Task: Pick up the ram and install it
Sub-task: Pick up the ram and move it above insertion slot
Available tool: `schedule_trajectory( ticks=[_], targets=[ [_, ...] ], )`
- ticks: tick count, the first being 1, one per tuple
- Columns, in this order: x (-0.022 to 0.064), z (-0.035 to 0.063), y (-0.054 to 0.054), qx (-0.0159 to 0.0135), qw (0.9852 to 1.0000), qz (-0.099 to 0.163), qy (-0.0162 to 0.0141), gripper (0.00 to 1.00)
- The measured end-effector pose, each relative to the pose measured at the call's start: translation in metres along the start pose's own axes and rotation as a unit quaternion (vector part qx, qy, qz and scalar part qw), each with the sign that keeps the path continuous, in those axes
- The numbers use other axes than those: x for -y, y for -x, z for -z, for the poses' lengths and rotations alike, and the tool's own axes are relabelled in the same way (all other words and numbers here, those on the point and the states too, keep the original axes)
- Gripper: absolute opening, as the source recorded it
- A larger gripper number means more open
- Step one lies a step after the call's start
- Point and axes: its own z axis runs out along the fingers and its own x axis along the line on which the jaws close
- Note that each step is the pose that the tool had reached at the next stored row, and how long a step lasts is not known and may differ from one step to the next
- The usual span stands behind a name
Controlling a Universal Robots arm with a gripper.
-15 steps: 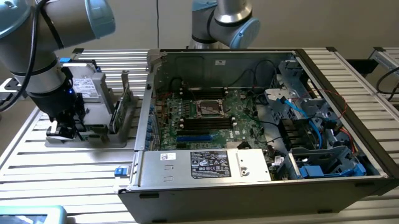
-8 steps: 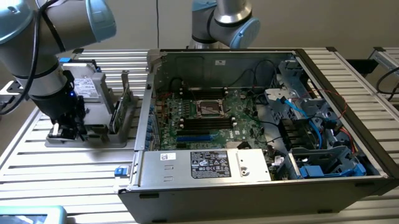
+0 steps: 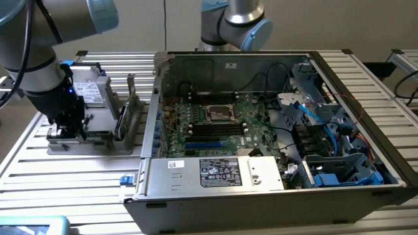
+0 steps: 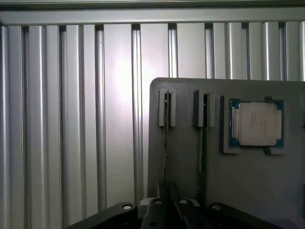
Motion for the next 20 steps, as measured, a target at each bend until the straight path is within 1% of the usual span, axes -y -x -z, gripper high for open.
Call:
schedule_trajectory(
  ticks=[9, 10, 12, 16, 17, 20],
  targets=[
    [-0.0008, 0.0407, 0.000, 0.0000, 1.0000, 0.002, -0.0001, 0.12],
    [-0.0009, 0.0499, 0.000, -0.0002, 1.0000, 0.002, 0.0000, 0.12],
    [0.0014, 0.0591, 0.001, -0.0003, 1.0000, 0.002, 0.0000, 0.12],
    [0.0097, 0.0774, 0.001, 0.0000, 1.0000, 0.002, -0.0001, 0.12],
    [0.0120, 0.0820, 0.001, 0.0005, 1.0000, 0.002, 0.0000, 0.12],
    [0.0191, 0.0956, 0.001, 0.0071, 1.0000, 0.002, 0.0002, 0.12]
  ],
)
